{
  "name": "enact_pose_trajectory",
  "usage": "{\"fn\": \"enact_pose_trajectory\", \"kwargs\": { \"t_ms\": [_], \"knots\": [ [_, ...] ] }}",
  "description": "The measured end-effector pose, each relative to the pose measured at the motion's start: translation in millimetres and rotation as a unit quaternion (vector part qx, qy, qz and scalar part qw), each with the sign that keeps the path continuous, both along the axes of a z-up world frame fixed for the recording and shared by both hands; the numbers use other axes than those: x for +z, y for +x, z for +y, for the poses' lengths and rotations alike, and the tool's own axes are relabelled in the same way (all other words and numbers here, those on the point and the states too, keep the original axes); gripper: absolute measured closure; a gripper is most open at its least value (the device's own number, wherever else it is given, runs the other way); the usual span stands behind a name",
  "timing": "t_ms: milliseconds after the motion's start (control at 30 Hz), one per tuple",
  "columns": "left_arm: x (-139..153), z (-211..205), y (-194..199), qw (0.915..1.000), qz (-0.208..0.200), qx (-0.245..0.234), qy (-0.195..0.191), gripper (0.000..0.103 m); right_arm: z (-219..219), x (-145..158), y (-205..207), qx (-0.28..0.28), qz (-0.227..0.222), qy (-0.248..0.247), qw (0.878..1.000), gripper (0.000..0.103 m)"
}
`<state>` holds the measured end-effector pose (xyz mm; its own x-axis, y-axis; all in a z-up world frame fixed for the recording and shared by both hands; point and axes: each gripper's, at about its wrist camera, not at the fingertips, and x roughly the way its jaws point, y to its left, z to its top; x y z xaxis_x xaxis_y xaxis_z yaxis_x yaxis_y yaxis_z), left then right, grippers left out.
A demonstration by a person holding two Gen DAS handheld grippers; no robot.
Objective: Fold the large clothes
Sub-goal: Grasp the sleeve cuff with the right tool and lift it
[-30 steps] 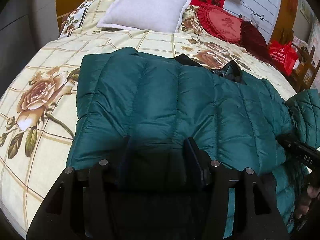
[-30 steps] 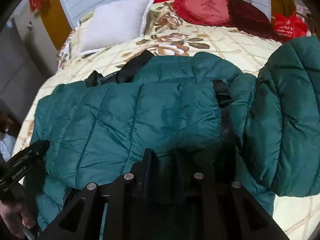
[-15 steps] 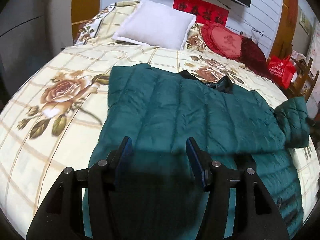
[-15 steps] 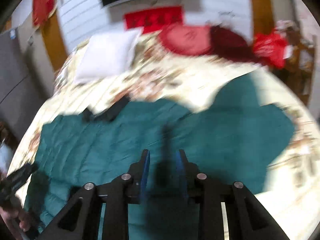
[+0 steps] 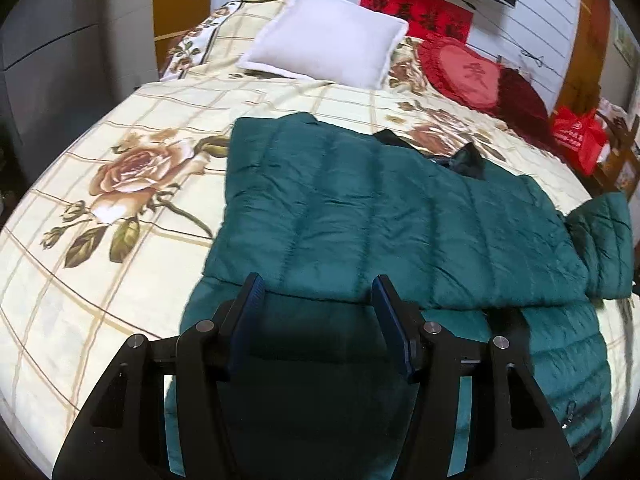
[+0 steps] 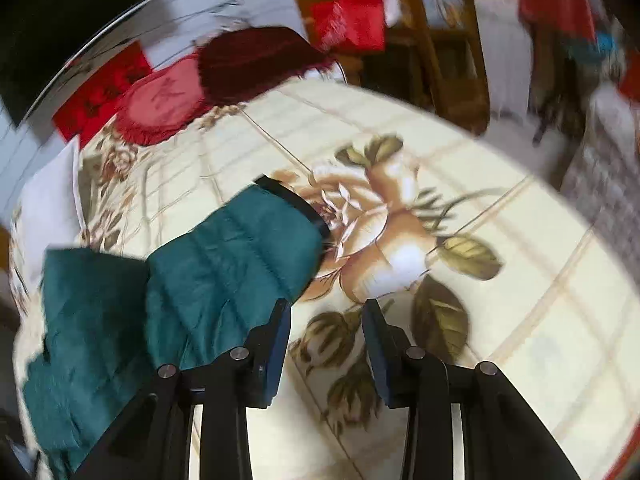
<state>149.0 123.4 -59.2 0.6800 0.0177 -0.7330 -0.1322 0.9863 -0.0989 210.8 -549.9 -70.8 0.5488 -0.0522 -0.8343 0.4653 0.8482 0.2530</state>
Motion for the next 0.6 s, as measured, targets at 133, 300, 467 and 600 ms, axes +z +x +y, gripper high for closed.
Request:
{"fn": "enact_pose_trajectory", "kwargs": {
  "t_ms": [133,300,467,600],
  "knots": [
    [-3.2,-0.9,3.8,0.9998,0.003,0.003,0.021,0.047,-20.9,-25.0,20.9,-0.022,-0.029,0.073,0.997,0.068],
    [-4.5,1.2,5.4,0.9999,0.006,0.007,0.012,0.047,-25.5,-46.6,42.3,-0.035,-0.042,0.104,0.993,0.064],
    [-1.2,-0.4,4.9,0.9998,-0.002,0.01,0.018,0.047,-29.3,-46.4,60.3,-0.016,-0.066,0.078,0.995,0.061],
    [-3.1,-0.4,5.9,0.9998,0.007,0.011,0.016,0.047,-25.1,-50.8,68.8,0.014,-0.079,0.06,0.995,0.06]
  ]
}}
